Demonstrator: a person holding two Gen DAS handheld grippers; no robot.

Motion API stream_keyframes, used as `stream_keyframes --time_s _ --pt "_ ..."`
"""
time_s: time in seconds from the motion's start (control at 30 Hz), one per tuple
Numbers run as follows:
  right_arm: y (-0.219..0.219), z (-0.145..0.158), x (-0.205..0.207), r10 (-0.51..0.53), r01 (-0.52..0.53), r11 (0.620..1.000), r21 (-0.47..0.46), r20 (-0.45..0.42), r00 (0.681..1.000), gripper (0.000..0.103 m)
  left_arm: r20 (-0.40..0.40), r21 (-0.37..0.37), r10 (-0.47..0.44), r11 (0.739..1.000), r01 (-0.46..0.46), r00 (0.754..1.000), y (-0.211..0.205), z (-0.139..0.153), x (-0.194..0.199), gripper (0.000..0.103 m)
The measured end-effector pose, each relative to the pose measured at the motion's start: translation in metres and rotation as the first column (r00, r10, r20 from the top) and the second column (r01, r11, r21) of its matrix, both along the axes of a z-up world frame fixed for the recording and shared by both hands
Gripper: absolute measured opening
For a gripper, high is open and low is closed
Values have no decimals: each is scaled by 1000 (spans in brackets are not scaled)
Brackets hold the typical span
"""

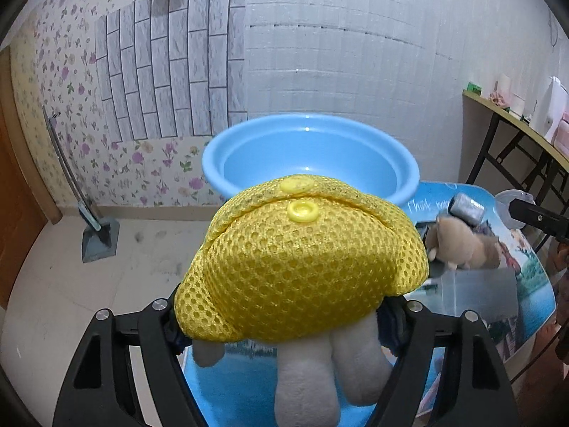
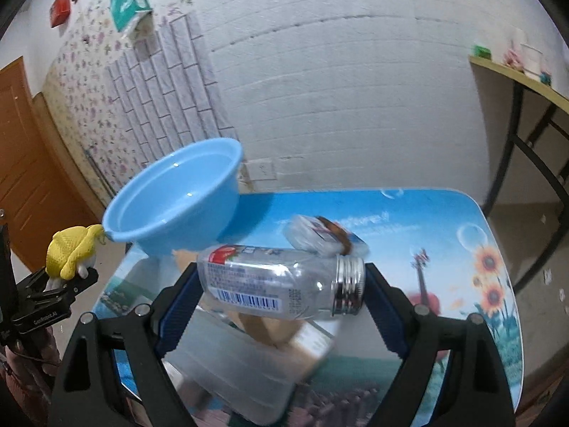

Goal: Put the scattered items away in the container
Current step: 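Carry the yellow mesh toy into the basin with left tool while right holds bottle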

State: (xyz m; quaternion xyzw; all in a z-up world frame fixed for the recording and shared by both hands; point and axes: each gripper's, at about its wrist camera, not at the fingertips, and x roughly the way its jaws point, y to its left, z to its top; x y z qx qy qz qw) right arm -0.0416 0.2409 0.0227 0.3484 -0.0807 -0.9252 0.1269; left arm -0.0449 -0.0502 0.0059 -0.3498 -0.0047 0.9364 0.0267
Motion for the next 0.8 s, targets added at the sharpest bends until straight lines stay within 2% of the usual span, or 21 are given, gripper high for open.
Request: stream_keyframes --time_s 0.47,0.8 --pt "-66 32 -35 176 -177 984 -8 -71 982 88 -23 8 -51 999 51 998 12 8 -56 79" --pt "-92 26 -62 220 -219 975 27 -57 974 88 -5 7 -94 996 94 996 17 -4 -89 84"
